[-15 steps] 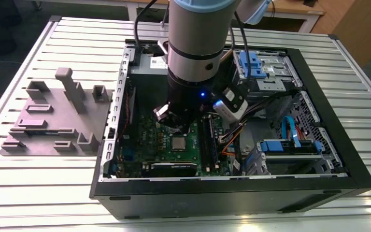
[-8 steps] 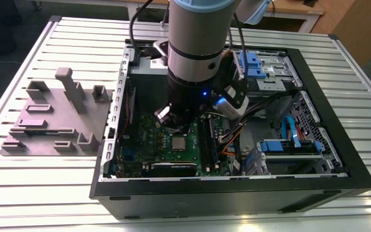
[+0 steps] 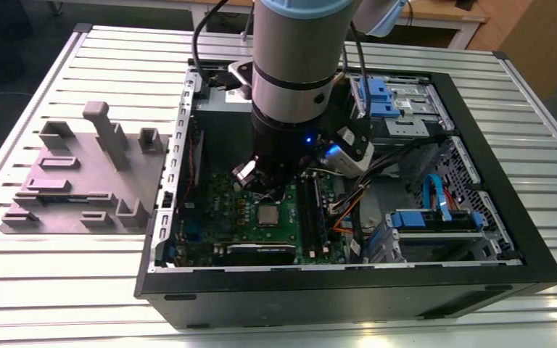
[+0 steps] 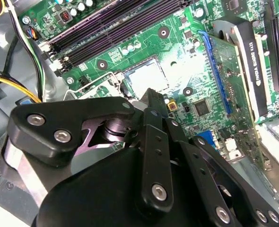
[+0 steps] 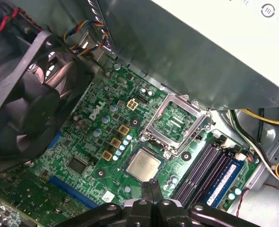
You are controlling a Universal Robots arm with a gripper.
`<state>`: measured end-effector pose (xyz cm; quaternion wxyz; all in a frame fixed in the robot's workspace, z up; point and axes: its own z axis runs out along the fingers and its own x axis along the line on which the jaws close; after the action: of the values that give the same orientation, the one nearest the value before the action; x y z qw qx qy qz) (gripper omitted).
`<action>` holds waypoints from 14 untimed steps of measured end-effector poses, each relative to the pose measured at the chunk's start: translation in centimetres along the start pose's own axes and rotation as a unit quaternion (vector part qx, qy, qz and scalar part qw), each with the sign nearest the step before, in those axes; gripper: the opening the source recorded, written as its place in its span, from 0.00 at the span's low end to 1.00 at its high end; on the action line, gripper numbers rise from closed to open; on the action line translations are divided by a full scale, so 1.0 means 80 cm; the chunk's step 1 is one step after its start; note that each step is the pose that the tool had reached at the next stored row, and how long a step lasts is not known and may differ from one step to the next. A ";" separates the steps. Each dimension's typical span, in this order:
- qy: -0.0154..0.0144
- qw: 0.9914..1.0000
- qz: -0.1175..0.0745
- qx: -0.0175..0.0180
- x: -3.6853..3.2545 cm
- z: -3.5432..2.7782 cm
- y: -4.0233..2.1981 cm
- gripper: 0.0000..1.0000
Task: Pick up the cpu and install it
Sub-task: 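Close the cpu cover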
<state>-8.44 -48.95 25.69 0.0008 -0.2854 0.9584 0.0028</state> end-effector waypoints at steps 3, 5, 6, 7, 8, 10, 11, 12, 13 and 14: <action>0.000 1.000 0.000 0.000 0.0000 0.0000 0.0000 0.11; 0.000 1.000 0.000 0.000 0.0000 0.0000 0.0000 0.11; 0.000 1.000 -0.001 0.000 0.0000 0.0000 0.0000 0.11; 0.000 1.000 -0.005 0.000 0.0000 0.0000 0.0000 0.11; 0.000 1.000 -0.013 0.000 0.0000 0.0000 0.0000 0.11; 0.000 1.000 -0.031 0.000 0.0001 0.0002 0.0000 0.11; 0.000 0.999 -0.040 0.000 0.0000 0.0005 0.0000 0.11; 0.000 0.999 -0.049 0.000 0.0000 0.0008 0.0000 0.11; 0.000 0.999 -0.054 0.000 -0.0008 0.0011 -0.0005 0.11; 0.000 0.998 -0.057 0.000 -0.0026 0.0015 -0.0017 0.11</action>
<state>-8.19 -48.95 25.57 0.0007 -0.3392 0.9407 0.0030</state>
